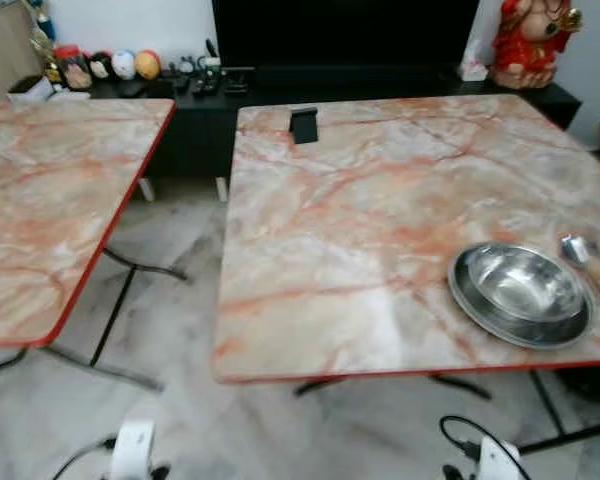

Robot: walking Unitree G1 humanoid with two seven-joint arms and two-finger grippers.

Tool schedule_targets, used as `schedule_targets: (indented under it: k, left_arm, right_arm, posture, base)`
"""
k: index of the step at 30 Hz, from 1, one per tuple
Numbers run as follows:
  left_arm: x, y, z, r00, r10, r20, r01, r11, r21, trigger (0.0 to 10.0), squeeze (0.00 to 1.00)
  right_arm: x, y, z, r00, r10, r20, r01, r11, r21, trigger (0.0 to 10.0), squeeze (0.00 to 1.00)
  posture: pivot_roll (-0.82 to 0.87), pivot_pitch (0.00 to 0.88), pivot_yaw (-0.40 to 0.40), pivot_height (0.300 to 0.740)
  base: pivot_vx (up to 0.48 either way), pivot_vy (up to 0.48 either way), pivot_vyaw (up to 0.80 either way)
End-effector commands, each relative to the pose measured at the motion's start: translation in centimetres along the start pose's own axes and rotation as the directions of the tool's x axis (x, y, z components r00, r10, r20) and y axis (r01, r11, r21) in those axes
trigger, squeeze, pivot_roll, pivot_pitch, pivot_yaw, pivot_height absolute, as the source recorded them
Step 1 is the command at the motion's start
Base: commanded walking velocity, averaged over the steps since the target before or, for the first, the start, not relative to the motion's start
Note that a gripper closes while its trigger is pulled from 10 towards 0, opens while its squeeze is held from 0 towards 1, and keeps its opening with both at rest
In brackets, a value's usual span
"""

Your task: Setting the table

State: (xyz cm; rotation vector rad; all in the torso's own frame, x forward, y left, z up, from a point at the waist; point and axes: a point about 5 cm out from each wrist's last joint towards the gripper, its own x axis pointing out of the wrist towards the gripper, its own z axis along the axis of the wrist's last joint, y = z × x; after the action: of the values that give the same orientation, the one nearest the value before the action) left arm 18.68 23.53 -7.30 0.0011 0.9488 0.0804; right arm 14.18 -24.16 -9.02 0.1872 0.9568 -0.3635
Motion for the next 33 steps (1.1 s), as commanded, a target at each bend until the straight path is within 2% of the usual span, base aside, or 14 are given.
schedule_targets:
  k: [1, 7, 14, 18, 25, 29, 33]
  left_arm:
    - [-0.2, 0.8, -0.7, 0.999, 0.020, -0.025, -0.020, 1.000, -0.007, 10.0, 0.00]
    - [-0.2, 0.4, -1.0, 0.999, 0.017, -0.030, -0.018, 1.000, -0.015, 10.0, 0.00]
    - [-0.4, 0.6, -1.9, 0.999, 0.021, -0.043, -0.022, 0.999, -0.023, 10.0, 0.00]
    - [-0.6, 1.3, -1.9, 0.999, 0.028, -0.040, -0.029, 0.999, -0.027, 10.0, 0.00]
    - [-0.7, 2.0, -1.7, 0.999, 0.033, -0.036, -0.034, 0.999, -0.026, 10.0, 0.00]
    - [-0.5, 0.9, -1.9, 0.999, 0.018, -0.035, -0.019, 1.000, -0.024, 10.0, 0.00]
    - [-0.4, 0.1, -2.2, 0.999, 0.006, -0.038, -0.007, 1.000, -0.024, 10.0, 0.00]
  right_arm:
    - [0.1, 0.9, 0.2, 1.000, 0.023, 0.002, -0.023, 1.000, 0.003, 10.0, 0.00]
    - [0.0, 0.9, -0.3, 0.999, 0.028, -0.016, -0.028, 1.000, 0.011, 10.0, 0.00]
    - [0.0, 0.6, -0.5, 1.000, 0.016, -0.027, -0.018, 0.998, -0.067, 10.0, 0.00]
    - [0.0, 0.6, -0.6, 0.999, 0.033, -0.033, -0.034, 0.998, -0.044, 10.0, 0.00]
    - [-0.1, 0.7, -0.7, 0.999, 0.044, -0.030, -0.045, 0.999, -0.028, 10.0, 0.00]
    - [-0.1, 0.7, -0.8, 0.998, 0.048, -0.027, -0.049, 0.999, -0.021, 10.0, 0.00]
    - [-0.1, 0.5, -0.6, 0.999, 0.043, -0.012, -0.044, 0.997, -0.065, 10.0, 0.00]
  posture:
    - [0.00, 0.000, 0.005, 0.740]
    - [0.00, 0.000, 0.002, 0.740]
    - [0.01, 0.000, -0.006, 0.740]
    - [0.01, 0.000, -0.004, 0.740]
    - [0.01, 0.000, -0.002, 0.740]
    - [0.01, 0.000, -0.004, 0.740]
    - [0.01, 0.000, -0.006, 0.740]
  base:
    - [0.000, 0.244, 0.68]
    - [0.000, 0.040, 0.00]
    - [0.000, 0.000, 0.25]
    - [0.000, 0.000, 0.72]
    - [0.000, 0.000, 0.00]
    - [0.000, 0.000, 0.00]
    - [0.000, 0.000, 0.00]
